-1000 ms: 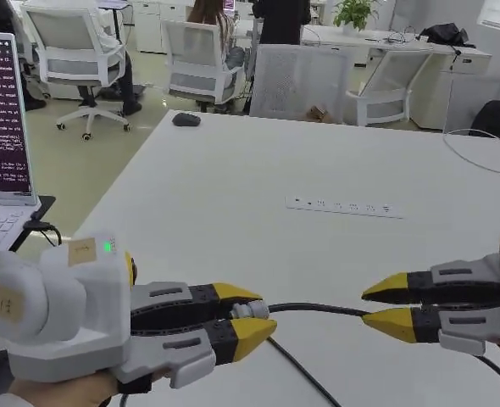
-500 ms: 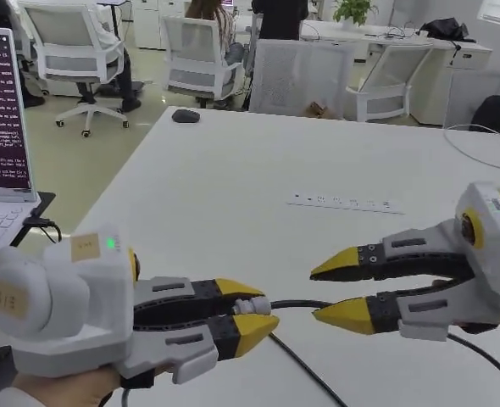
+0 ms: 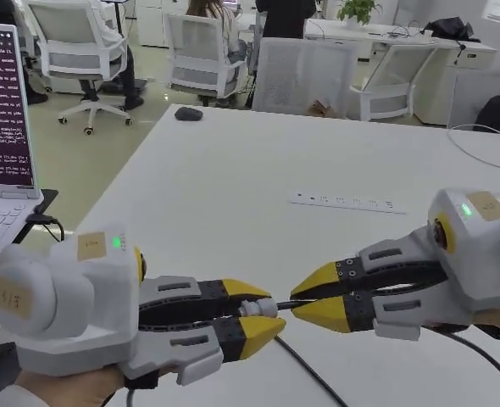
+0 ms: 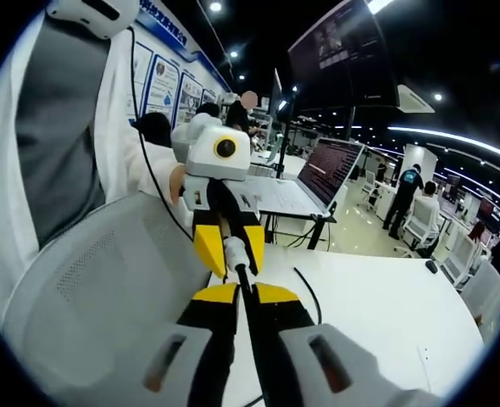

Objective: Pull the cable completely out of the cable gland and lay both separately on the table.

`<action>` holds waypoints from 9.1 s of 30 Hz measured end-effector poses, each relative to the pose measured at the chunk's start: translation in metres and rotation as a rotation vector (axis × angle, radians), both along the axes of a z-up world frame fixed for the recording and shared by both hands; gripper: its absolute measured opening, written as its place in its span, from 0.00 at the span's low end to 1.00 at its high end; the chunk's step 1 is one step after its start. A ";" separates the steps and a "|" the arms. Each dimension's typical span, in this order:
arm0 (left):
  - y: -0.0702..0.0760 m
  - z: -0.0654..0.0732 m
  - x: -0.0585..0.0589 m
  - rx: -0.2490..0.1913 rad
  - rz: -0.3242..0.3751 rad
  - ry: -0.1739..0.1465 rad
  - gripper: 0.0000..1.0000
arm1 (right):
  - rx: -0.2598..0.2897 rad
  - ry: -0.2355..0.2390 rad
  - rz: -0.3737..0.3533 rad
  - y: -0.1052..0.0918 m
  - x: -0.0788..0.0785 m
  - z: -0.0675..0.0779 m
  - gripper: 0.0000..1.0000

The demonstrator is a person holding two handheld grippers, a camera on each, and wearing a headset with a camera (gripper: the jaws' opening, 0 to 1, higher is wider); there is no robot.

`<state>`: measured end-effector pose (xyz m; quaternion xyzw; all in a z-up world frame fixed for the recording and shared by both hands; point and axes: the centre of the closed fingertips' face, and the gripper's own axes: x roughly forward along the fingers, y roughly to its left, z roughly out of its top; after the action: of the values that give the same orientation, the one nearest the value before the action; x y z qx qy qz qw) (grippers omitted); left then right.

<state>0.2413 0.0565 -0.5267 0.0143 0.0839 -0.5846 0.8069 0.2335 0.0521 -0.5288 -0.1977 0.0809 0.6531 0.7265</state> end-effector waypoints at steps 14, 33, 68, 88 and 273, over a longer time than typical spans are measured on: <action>0.001 -0.001 0.000 0.005 -0.001 -0.003 0.17 | 0.006 0.004 -0.023 -0.013 0.004 -0.003 0.05; 0.004 0.002 0.003 -0.017 0.016 0.008 0.17 | 0.007 0.066 -0.203 -0.070 0.025 -0.027 0.05; 0.001 0.002 0.001 -0.015 0.001 0.008 0.17 | -0.027 -0.025 -0.089 -0.026 0.011 -0.002 0.22; 0.000 0.003 -0.001 -0.018 -0.010 0.012 0.17 | -0.016 -0.033 0.019 0.002 0.000 -0.003 0.06; 0.002 0.008 -0.002 -0.058 -0.012 0.039 0.16 | -0.025 0.005 -0.037 -0.001 0.007 -0.026 0.05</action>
<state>0.2394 0.0582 -0.5186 -0.0199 0.0828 -0.5916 0.8017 0.2402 0.0507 -0.5548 -0.2034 0.0947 0.6389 0.7358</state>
